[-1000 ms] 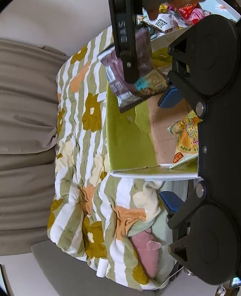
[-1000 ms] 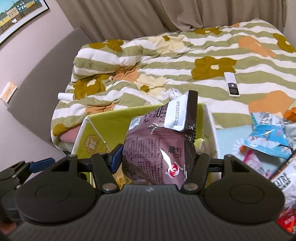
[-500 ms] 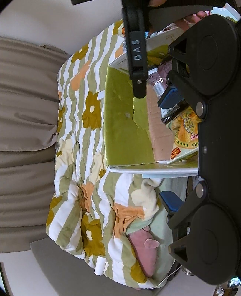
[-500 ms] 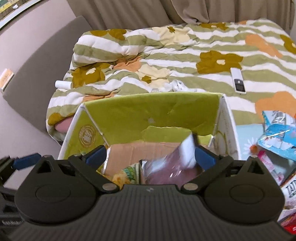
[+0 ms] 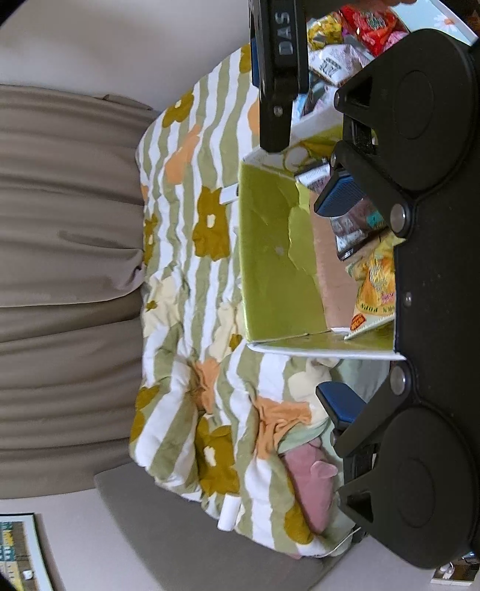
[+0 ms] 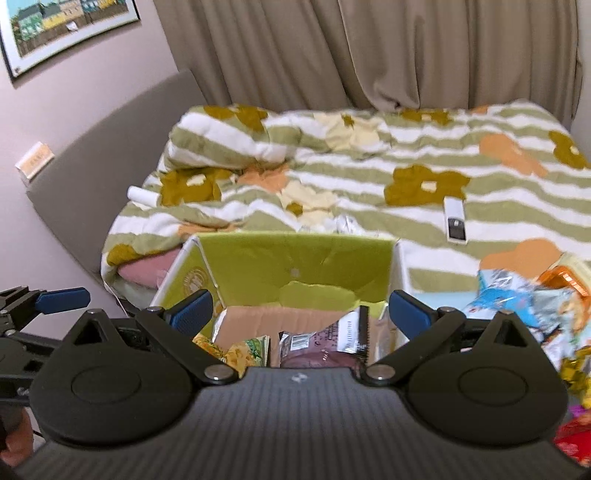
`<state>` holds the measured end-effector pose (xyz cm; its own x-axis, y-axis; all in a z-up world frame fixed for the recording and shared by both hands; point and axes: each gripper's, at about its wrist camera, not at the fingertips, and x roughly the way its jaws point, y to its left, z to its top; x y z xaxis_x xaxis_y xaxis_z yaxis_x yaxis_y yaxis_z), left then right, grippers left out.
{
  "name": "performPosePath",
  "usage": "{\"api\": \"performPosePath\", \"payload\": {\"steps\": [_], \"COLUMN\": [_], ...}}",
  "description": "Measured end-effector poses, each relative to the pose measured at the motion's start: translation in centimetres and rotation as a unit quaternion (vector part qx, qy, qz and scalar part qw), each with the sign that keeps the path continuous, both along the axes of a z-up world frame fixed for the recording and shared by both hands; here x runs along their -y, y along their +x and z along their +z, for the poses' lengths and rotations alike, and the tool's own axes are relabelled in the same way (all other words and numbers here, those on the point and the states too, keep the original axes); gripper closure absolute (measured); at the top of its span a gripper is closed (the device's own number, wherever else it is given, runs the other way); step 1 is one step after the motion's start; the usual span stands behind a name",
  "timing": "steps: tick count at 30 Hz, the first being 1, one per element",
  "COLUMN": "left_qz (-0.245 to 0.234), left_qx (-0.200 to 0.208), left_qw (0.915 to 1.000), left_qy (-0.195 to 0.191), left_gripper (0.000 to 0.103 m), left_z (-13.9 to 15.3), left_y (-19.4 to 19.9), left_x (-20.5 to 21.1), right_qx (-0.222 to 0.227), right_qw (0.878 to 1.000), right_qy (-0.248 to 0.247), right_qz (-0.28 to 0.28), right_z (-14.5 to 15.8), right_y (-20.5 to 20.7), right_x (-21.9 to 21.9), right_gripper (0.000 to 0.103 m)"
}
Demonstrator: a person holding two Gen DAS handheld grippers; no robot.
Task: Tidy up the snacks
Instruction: 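Move both tools back over the snack pile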
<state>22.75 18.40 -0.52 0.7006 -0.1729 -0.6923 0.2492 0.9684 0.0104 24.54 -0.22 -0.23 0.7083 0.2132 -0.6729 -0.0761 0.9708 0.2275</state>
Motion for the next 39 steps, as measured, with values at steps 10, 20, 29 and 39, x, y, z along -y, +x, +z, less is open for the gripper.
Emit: {"api": "performPosePath", "payload": {"steps": [10,20,29,39], "left_qz": [0.004,-0.029,-0.053,-0.062], "left_qx": [0.032,0.021,-0.019,-0.067], "left_qw": [0.9995,0.9992,0.9984,0.9958], "left_qy": [-0.007,-0.019,-0.006,0.008], "left_gripper": [0.005,0.005,0.005,0.011], "left_z": [3.2,2.5,-1.9,-8.4], "left_y": [-7.3,-12.4,-14.5,-15.3], "left_x": [6.2,15.0,22.8,28.2], "right_qx": [0.038,0.023,-0.004,-0.021], "right_qw": [0.999,0.997,0.998,0.999], "right_qy": [-0.009,-0.026,-0.021,-0.019], "right_qz": [-0.016,-0.073,-0.059,0.019], "right_z": [4.9,3.9,-0.4,-4.5], "right_y": [-9.0,-15.9,-18.6,-17.6], "right_x": [8.7,19.8,26.7,29.5], "right_gripper": [0.0,0.0,0.0,0.0]}}
